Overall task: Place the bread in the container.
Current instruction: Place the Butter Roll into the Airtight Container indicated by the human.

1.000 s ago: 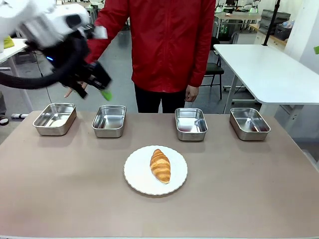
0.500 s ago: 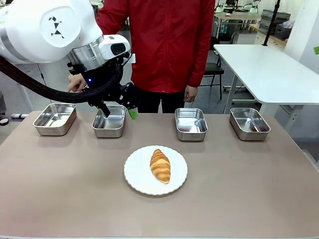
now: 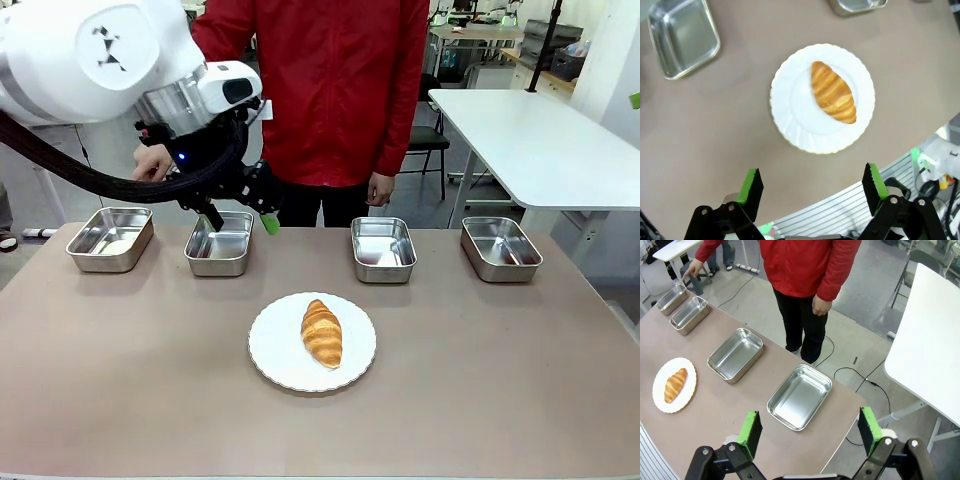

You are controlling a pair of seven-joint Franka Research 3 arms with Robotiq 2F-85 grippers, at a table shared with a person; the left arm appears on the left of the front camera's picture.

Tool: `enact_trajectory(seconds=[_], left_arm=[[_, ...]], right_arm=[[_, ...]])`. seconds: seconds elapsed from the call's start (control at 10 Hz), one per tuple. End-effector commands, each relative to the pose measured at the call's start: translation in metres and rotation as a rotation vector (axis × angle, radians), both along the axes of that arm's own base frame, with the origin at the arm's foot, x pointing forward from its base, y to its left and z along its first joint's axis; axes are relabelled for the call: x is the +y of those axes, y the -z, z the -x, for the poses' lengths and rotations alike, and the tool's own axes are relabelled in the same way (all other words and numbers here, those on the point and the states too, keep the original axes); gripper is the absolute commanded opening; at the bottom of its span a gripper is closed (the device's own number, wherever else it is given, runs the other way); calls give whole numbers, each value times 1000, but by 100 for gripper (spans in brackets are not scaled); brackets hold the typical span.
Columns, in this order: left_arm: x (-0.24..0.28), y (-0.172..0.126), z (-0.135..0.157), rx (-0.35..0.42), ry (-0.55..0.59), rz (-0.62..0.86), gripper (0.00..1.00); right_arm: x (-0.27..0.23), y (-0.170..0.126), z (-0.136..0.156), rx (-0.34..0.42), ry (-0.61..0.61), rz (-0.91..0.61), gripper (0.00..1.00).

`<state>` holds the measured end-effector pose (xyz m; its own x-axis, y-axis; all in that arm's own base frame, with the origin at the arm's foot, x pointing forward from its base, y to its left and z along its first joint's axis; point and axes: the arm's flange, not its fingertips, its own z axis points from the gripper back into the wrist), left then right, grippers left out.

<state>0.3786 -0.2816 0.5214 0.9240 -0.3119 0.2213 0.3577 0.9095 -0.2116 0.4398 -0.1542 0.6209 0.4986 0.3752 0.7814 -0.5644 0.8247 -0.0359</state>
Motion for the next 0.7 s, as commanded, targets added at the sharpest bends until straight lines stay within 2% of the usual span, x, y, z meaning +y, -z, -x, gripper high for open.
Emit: enact_trajectory(seconds=[0.0, 0.3, 0.6], left_arm=[[-48, 17, -10, 43, -123, -46, 100], [-100, 51, -12, 87, -269, -89, 100], [-136, 94, -7, 38, -396, -120, 100]], right_arm=[[0, 0, 0, -1, 0, 1, 100], [0, 0, 0, -1, 0, 1, 100], [0, 0, 0, -1, 0, 1, 100]])
